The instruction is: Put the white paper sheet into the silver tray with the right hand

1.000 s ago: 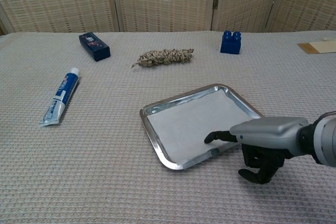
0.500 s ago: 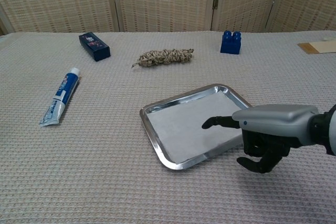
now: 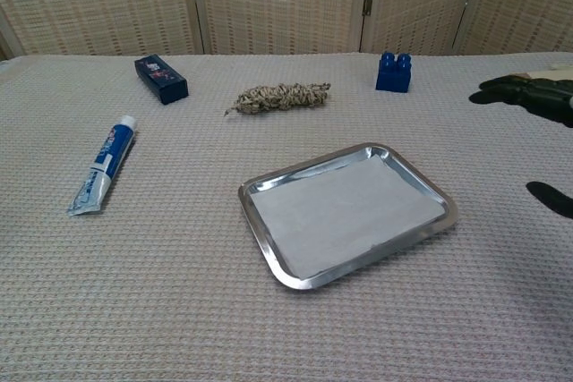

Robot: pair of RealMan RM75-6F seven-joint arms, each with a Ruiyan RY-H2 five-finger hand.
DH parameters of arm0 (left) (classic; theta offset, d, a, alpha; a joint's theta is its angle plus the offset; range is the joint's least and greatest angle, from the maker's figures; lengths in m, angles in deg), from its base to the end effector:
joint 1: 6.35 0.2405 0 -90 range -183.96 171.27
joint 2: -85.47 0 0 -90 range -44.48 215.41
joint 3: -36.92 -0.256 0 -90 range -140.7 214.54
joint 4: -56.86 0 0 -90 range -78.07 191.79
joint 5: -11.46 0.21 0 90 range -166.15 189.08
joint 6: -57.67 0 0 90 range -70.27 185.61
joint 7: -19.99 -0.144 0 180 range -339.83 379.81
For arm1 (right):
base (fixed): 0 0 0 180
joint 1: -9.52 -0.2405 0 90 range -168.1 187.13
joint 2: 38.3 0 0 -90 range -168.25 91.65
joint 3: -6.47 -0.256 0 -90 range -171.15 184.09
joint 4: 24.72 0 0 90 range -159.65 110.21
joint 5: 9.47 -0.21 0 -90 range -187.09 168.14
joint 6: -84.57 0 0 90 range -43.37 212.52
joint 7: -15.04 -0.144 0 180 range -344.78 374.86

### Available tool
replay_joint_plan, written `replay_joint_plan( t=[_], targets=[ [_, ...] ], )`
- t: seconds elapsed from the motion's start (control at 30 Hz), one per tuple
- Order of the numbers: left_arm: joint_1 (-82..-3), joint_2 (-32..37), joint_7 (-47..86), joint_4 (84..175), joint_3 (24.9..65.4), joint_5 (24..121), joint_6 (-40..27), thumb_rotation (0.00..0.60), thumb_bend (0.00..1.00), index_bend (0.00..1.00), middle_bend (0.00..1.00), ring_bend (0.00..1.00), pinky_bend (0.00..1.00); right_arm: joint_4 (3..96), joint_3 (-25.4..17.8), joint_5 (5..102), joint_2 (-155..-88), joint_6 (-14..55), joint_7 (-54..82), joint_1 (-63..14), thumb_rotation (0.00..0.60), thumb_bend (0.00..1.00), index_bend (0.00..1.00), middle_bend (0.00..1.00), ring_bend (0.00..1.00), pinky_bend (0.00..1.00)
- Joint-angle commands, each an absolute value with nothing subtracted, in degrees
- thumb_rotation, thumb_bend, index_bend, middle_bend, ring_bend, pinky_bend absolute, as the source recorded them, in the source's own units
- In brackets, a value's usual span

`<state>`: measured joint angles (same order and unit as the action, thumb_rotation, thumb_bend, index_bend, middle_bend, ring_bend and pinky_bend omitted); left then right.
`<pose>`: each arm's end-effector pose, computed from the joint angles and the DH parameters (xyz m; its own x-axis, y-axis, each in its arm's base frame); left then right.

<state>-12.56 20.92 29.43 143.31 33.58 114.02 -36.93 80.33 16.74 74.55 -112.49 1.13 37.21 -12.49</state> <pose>-0.2878 0.1603 0.1547 0.3218 -0.0186 0.9466 0.8952 -0.3196 -0.3106 -0.2129 -0.1943 0.0630 0.4575 -0.1575 0.8751 -0.8631 -0.3154 0.3944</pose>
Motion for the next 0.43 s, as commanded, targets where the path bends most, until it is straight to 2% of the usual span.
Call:
replay_joint_plan(
  t=[0.03,0.2,0.43],
  targets=[
    [-12.55,20.87,29.01,143.29,33.63,113.82,-36.75,0.6,0.47,0.0,0.0,0.0,0.0,76.47,19.37,77.37,-112.08,-5.15,39.23,-5.34,0.6,0.52,0.0,0.0,0.0,0.0],
    [-12.61,20.67,27.88,143.45,33.78,113.3,-36.13,0.6,0.47,0.0,0.0,0.0,0.0,74.18,19.2,81.25,-111.45,-11.49,36.67,-0.61,0.6,0.5,0.0,0.0,0.0,0.0],
    [-12.41,20.58,24.96,144.26,33.92,111.93,-34.84,0.6,0.47,0.0,0.0,0.0,0.0,75.07,18.41,83.31,-109.21,-10.86,34.48,1.02,0.6,0.5,0.0,0.0,0.0,0.0]
  ],
)
